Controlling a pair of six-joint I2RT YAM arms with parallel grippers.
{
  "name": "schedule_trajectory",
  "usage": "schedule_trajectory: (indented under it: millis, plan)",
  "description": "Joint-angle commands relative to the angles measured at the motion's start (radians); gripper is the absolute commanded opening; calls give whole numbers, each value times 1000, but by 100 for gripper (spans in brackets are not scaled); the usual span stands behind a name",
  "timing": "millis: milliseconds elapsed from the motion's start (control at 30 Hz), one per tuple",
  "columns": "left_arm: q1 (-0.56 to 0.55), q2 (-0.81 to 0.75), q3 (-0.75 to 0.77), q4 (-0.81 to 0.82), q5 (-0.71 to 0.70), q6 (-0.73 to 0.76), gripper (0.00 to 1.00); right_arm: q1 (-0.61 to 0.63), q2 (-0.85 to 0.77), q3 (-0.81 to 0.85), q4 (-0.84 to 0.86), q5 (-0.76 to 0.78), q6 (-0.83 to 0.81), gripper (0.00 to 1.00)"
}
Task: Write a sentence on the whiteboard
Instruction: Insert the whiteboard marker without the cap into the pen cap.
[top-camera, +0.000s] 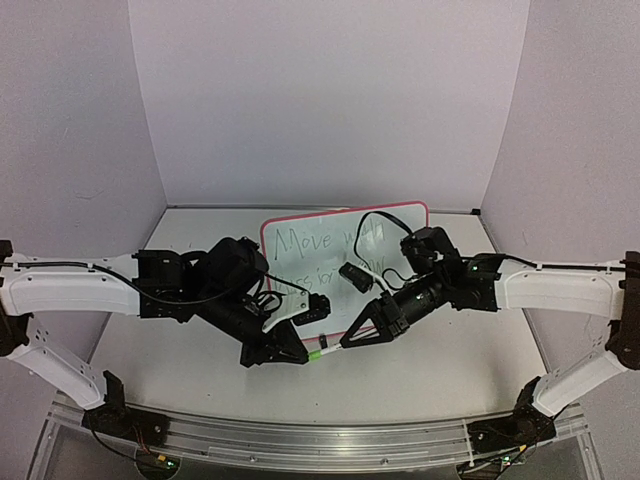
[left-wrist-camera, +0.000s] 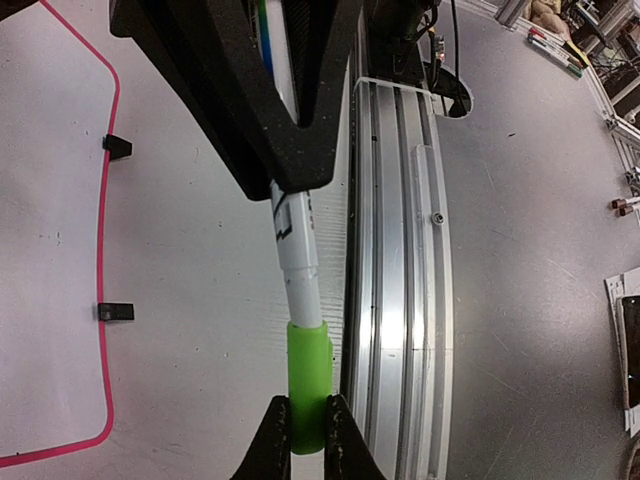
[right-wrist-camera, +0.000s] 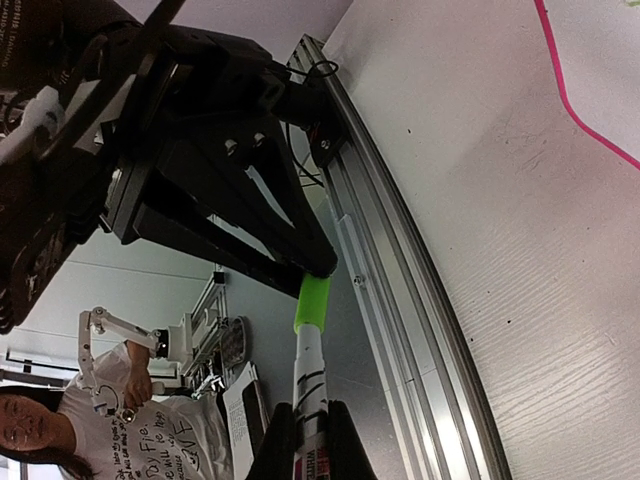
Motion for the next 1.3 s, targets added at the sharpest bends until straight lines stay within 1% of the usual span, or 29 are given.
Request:
schedule_trajectory:
  millis: [0,533,733,1000,1267]
  plan:
    - [-5,-50,46,93,32,-26,0,14,19,43,39,-20,2,0]
    - [-6,26,120,116,52,-67,0,34,33,52,37,-30,-43,0]
    - [-7,35,128,174,65,-106,0,38,19,37,37,-18,-58,0]
    - [-6,85,173,196,90,-125,0,52,12,27,36,-10,-64,0]
    - [-6,94,185,249,85,-146,0,65,11,25,36,1,-71,0]
